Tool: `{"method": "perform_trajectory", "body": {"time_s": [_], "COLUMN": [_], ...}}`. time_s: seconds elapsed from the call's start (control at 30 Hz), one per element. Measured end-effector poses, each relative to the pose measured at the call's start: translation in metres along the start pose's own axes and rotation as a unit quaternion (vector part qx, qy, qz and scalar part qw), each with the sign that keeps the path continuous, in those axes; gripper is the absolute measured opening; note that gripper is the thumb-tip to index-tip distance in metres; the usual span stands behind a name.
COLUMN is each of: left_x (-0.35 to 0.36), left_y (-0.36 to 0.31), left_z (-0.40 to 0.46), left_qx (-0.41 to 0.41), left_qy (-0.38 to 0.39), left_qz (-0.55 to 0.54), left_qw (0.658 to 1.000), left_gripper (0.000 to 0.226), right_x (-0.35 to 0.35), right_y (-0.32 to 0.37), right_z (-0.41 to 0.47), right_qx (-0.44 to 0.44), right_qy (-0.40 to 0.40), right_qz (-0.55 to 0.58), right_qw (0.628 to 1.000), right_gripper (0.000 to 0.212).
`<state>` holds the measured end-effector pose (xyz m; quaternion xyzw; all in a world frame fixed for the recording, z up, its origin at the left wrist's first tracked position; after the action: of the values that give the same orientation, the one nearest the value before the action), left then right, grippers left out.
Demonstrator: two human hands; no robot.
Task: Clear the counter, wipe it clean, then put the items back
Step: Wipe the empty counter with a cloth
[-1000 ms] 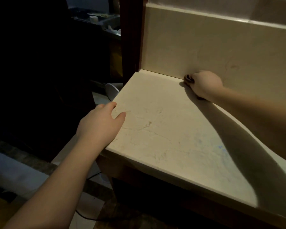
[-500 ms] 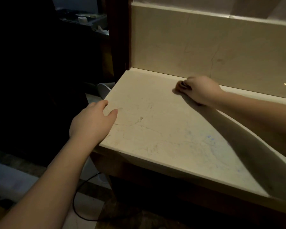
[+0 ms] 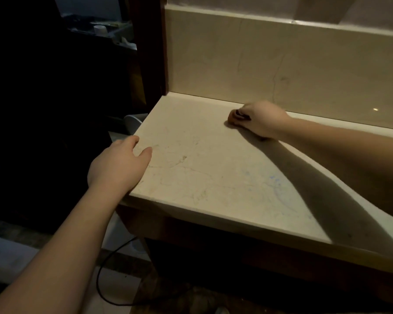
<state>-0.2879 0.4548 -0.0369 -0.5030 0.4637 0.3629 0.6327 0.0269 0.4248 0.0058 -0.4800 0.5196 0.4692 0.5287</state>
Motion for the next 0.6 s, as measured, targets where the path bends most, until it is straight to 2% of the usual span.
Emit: {"method": "perform_trajectory", "body": {"time_s": [0.03,0.1,0.2,0.27,0.3,0.37,0.43,0.5,0.53,0.6], "left_x": [0.0,-0.001,-0.002,-0.002,-0.002,-0.003,-0.003,-0.003,-0.004,-0.004], "left_y": [0.0,0.0,-0.002,-0.003,-0.003,-0.002,-0.002,-0.003,-0.003,-0.002], "left_z": [-0.001,-0.001,-0.002,-0.002,-0.002,-0.002,-0.003,-0.005,-0.005,-0.003], "left_qx": [0.0,-0.001,-0.004,-0.003,-0.003,-0.004,-0.003,-0.002,-0.002,0.0], "left_qy": [-0.001,-0.003,-0.004,-0.002,-0.001,-0.001,-0.003,-0.003,-0.003,0.0], "left_qz": [0.002,0.003,0.008,0.012,0.012,0.01,0.009,0.007,0.007,0.008], "left_qw": [1.0,1.0,1.0,1.0,1.0,1.0,1.0,1.0,1.0,1.0], "left_gripper": [0.057,0.057,0.056,0.055,0.055,0.055,0.055,0.055,0.055,0.055], "right_x": [-0.002,0.0,0.004,0.007,0.009,0.008,0.004,0.002,0.004,0.006], "right_y": [-0.003,0.01,0.063,0.09,0.091,0.075,0.043,0.033,0.04,0.071], "right_z": [0.009,0.011,-0.04,-0.084,-0.092,-0.076,-0.036,-0.013,-0.011,-0.032], "right_qx": [0.027,0.018,-0.132,-0.234,-0.25,-0.205,-0.085,-0.018,-0.024,-0.092], "right_qy": [-0.002,-0.012,-0.011,0.026,0.038,0.013,-0.013,-0.025,-0.031,-0.038], "right_qz": [0.004,0.013,0.059,0.093,0.093,0.07,0.044,0.034,0.029,0.046], "right_qw": [1.0,1.0,0.989,0.967,0.963,0.976,0.995,0.999,0.999,0.994], "right_gripper": [0.046,0.048,0.036,0.046,0.049,0.049,0.045,0.044,0.044,0.041]}}
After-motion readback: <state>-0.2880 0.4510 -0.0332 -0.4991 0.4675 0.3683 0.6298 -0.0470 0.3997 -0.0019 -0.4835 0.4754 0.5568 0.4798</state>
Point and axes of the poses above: each hand's wrist, its own z-axis towards the middle knuckle, its own x-axis out of the palm, y = z × x, the point moved 6 cm from there along z, towards the middle knuckle, and after that the axes turned 8 degrees about y, right-handed, at the moved point
